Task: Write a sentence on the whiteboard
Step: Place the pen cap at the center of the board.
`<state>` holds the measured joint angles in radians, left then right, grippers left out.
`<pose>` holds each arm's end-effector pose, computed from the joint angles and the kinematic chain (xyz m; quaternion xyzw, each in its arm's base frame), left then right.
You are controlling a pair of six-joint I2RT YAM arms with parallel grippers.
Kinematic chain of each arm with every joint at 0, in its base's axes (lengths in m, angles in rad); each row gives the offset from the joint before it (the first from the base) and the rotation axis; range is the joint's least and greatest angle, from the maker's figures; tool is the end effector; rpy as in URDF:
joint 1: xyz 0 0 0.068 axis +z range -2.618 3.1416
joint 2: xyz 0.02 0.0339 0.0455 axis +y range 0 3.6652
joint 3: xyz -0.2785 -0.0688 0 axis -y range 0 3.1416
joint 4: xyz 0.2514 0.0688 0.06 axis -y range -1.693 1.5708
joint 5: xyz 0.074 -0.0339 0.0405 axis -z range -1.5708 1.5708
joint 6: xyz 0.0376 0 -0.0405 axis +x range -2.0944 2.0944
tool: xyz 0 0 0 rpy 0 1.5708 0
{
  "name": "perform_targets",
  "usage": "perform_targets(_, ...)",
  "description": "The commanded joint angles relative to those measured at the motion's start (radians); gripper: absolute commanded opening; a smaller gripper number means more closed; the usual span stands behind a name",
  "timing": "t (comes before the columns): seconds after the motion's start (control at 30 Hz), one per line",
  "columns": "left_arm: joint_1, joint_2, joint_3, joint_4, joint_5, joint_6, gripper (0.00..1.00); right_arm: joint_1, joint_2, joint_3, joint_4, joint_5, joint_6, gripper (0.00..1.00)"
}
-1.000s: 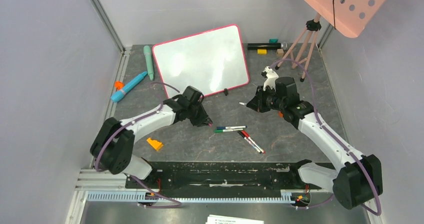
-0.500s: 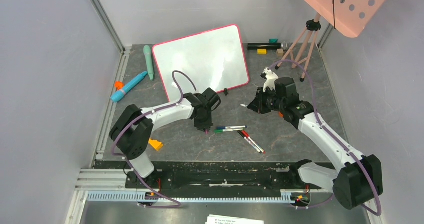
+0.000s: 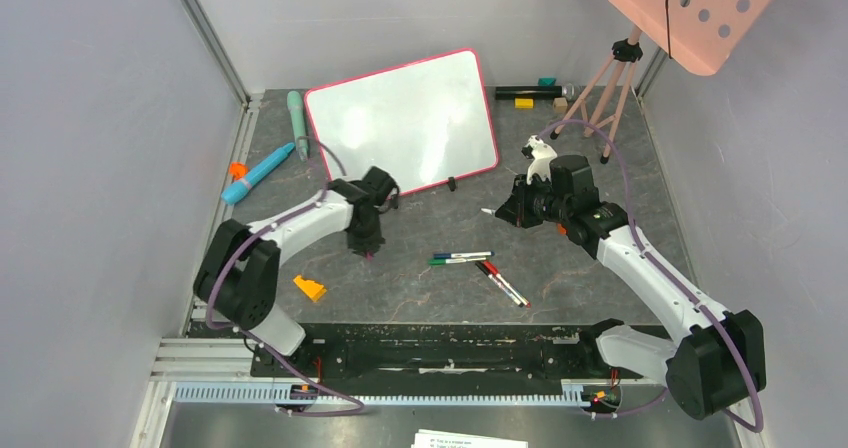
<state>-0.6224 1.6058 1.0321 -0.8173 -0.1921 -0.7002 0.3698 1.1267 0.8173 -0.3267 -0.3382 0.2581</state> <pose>0.2425 -0.1652 0.1967 -0.0472 0.9903 0.0205 0.1292 0.2250 0.1006 0.2806 -0.1248 0.8744 0.2800 0.3760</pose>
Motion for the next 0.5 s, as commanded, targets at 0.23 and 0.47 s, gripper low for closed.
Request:
perform_targets(0.23,0.347,-0.125,-0.133,0.052,-0.038,0.043,0.05,-0.001,0.022,0.071,0.033,-0.005,0.005,0.00)
perform_targets(0.47,0.422,-0.066,-0.124,0.061,-0.046,0.085,0.13,-0.002,0.037,0.093,0.028,-0.007,0.003,0.00)
